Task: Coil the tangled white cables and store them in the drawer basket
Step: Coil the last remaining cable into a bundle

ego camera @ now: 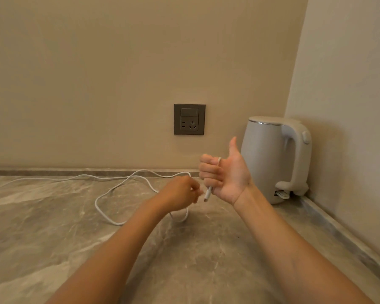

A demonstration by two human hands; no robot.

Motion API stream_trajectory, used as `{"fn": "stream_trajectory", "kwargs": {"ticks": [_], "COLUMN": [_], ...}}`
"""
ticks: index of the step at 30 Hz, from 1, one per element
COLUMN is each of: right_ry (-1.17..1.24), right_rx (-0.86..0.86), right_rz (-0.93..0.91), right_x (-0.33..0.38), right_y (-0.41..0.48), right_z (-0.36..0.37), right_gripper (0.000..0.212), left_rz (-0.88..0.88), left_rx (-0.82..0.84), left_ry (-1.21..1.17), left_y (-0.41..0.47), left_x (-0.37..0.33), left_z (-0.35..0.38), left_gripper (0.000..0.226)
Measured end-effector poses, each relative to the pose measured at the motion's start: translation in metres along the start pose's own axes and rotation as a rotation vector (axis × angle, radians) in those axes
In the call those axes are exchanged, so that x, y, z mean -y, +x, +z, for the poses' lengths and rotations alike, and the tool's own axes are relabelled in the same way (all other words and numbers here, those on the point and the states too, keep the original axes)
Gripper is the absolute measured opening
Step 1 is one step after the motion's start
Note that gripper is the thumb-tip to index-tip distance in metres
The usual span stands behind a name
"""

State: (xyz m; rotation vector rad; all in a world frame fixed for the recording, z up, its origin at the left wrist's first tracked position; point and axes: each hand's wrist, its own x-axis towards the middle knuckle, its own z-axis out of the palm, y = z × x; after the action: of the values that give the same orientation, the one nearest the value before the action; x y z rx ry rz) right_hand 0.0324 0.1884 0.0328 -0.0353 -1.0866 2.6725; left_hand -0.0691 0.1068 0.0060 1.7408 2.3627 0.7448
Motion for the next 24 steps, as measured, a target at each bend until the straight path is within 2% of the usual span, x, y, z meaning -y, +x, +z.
{"fn": "stream_trajectory", "kwargs": {"ticks": [5,9,11,14,16,21,24], "right_ry": [0.067,0.087,0.022,-0.125,-0.190,-0.455,-0.620], "right_rx": [-0.153,-0.206,-0.226,-0.254,-0.266,-0.232,-0.245], "right_rz": [-0.138,-0.229,-0.237,-0.200,-0.159,-0.046,-0.038], "right_x": [0.007,0.007,0.004,0.001,0.000,-0.007,-0.015], "right_y": [-0.001,0.000,0.000,0.001,0.001,0.010,0.015], "right_z": [-0.012,-0.017,-0.019,-0.023,-0.025,-0.018,-0.009], "right_gripper": [0.080,0.075,0.078,0.083,0.084,0.091,0.090], "left_rz": [-0.002,0.023,0.025,0.013,0.007,0.066,0.099], "left_rx": [0.411,0.562,0.492,0.191,0.059,-0.117,-0.261], "left_ry": [-0.223,-0.294,-0.268,-0.313,-0.391,-0.399,-0.447], "left_y": [-0.010,-0.018,-0.019,-0.015,-0.013,-0.009,-0.007], "left_x": [-0.026,-0.030,-0.027,-0.017,-0.010,-0.002,0.002], "left_z": [-0.007,-0.022,-0.029,-0.039,-0.044,-0.052,-0.055], "left_gripper": [0.025,0.029,0.031,0.033,0.033,0.026,0.024]}}
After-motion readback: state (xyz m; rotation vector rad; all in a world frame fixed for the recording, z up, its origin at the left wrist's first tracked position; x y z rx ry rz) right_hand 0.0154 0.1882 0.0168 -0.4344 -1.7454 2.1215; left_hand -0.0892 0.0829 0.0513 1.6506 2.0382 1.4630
